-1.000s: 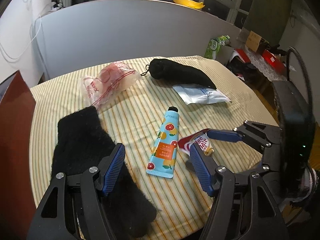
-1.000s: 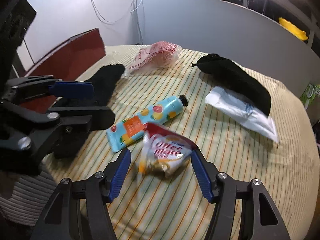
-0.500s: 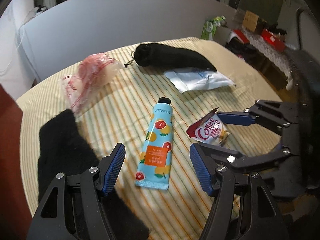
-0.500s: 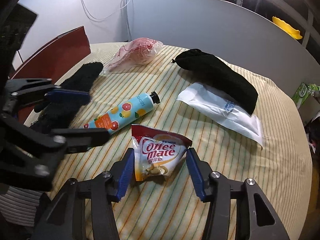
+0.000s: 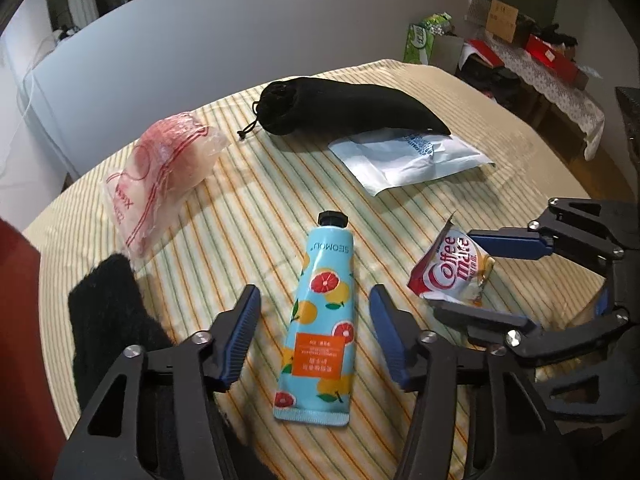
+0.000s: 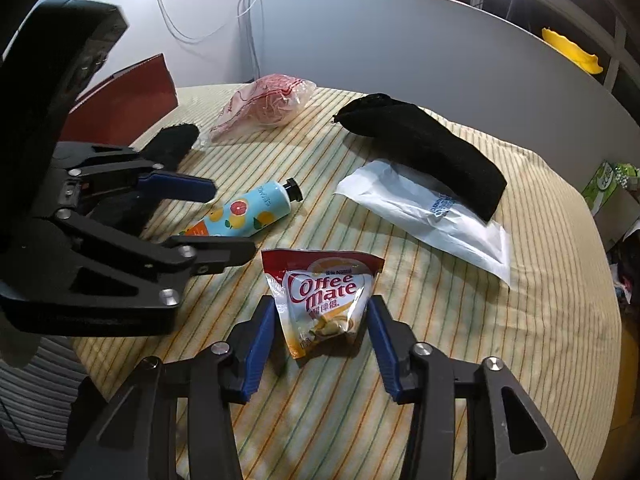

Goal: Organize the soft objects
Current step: 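Move the left tool to the blue hand-cream tube while the right tool approaches the Coffee-mate sachet, then close the left tool on the tube while the right tool closes on the sachet, then carry the tube and sachet into the box and open both tools, then move both tools back over the bed to the black knit glove, then close both tools on the black knit glove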

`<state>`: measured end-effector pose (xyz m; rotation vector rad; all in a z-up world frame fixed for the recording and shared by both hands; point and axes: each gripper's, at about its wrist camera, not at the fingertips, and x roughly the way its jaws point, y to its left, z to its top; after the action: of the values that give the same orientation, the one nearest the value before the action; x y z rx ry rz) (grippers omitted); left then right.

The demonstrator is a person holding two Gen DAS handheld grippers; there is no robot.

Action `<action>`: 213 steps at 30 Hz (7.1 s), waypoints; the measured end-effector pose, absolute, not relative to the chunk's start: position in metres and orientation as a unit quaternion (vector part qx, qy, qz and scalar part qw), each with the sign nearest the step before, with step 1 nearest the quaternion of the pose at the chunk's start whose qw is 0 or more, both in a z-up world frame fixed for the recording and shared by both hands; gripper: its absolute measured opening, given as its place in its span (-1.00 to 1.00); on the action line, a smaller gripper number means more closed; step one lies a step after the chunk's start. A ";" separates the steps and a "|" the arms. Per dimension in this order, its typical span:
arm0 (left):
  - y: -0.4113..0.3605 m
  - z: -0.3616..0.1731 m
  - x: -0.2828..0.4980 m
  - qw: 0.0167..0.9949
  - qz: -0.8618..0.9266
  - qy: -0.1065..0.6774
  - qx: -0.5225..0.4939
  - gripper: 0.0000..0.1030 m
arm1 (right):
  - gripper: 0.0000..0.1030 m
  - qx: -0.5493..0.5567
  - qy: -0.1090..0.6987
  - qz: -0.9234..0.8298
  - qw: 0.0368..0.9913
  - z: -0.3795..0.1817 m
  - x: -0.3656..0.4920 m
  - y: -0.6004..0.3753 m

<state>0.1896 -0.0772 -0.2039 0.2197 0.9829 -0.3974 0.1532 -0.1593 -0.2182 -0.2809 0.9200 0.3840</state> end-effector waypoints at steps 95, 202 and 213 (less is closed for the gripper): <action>0.260 -0.131 0.093 0.907 0.099 0.409 -0.029 -0.45 | -0.44 -0.226 0.408 0.416 0.781 -0.139 0.219 0.194; 0.076 -0.216 0.151 0.870 -0.079 0.475 -0.109 0.03 | -0.09 0.022 0.586 0.384 0.713 -0.222 0.228 -0.001; 0.065 -0.206 0.145 0.878 -0.092 0.459 -0.100 -0.56 | -0.61 0.022 0.575 0.391 0.718 -0.214 0.216 0.024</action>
<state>0.1447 0.0646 -0.2064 -0.2090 0.9566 -0.1909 0.2162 0.0238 -0.2136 0.0480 1.2728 0.8647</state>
